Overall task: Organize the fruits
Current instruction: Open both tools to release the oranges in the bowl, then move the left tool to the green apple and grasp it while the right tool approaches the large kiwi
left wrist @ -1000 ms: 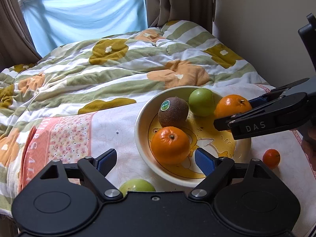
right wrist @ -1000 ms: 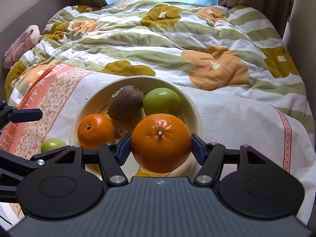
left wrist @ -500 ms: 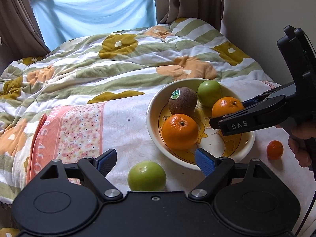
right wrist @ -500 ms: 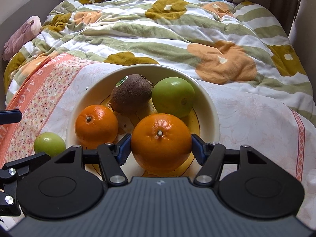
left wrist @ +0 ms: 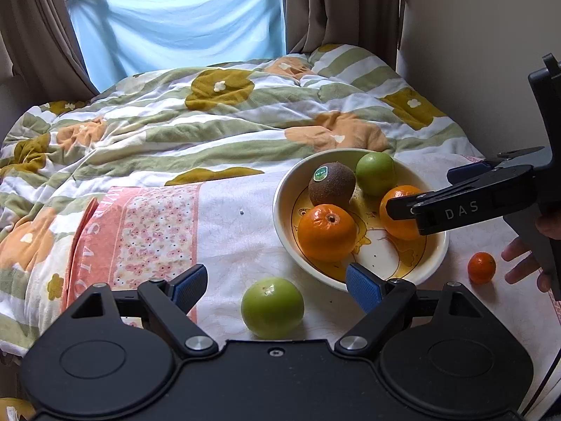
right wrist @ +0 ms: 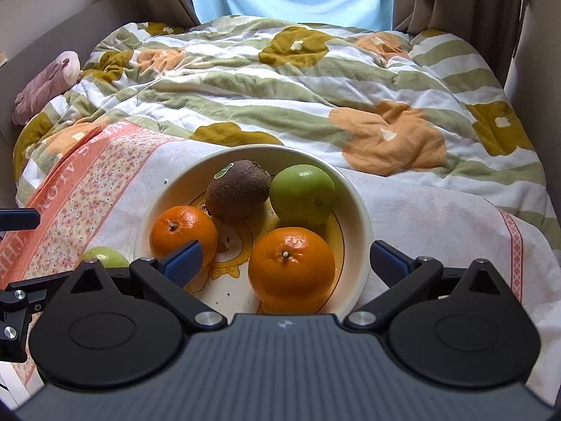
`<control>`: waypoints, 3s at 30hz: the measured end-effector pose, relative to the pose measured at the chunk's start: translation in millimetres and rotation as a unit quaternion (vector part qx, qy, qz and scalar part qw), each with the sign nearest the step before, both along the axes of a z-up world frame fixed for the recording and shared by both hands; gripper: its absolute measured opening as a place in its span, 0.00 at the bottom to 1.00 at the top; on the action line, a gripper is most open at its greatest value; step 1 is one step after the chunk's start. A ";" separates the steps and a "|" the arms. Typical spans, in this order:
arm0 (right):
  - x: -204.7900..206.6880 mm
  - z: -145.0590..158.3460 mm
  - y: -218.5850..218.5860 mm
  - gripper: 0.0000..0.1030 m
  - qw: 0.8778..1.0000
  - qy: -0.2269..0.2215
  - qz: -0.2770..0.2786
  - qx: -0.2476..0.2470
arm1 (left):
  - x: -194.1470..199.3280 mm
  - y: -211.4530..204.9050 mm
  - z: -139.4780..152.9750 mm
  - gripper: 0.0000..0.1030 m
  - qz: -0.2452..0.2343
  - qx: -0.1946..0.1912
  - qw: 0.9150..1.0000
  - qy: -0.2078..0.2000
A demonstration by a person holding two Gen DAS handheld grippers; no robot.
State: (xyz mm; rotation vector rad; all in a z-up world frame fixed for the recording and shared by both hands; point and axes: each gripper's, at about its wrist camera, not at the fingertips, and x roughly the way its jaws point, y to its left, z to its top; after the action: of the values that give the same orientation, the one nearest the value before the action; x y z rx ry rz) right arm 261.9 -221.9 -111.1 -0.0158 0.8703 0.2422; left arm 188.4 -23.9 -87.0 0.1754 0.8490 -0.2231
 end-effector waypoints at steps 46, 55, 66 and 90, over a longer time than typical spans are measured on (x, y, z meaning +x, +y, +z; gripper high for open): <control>-166.0 -21.6 93.4 1.00 0.962 0.034 -0.270 0.009 | -1.3 55.6 -41.2 0.85 -0.165 -0.015 0.986 0.020; -152.6 -43.7 92.7 1.00 0.960 0.038 -0.278 0.001 | 23.8 38.2 -70.8 0.71 -0.174 -0.006 0.983 0.051; -141.0 -58.3 82.2 1.00 0.957 0.055 -0.285 0.007 | 34.4 30.6 -83.7 0.64 -0.177 -0.011 0.982 0.070; -127.8 -63.6 73.1 0.97 0.961 0.054 -0.270 -0.003 | 19.2 37.3 -77.9 0.57 -0.167 -0.008 0.984 0.056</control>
State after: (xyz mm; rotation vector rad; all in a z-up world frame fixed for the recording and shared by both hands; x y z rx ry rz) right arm 134.1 -148.9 -174.6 0.2287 0.9517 -0.2739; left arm 207.6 13.4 -164.9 0.2926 0.9273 -0.5588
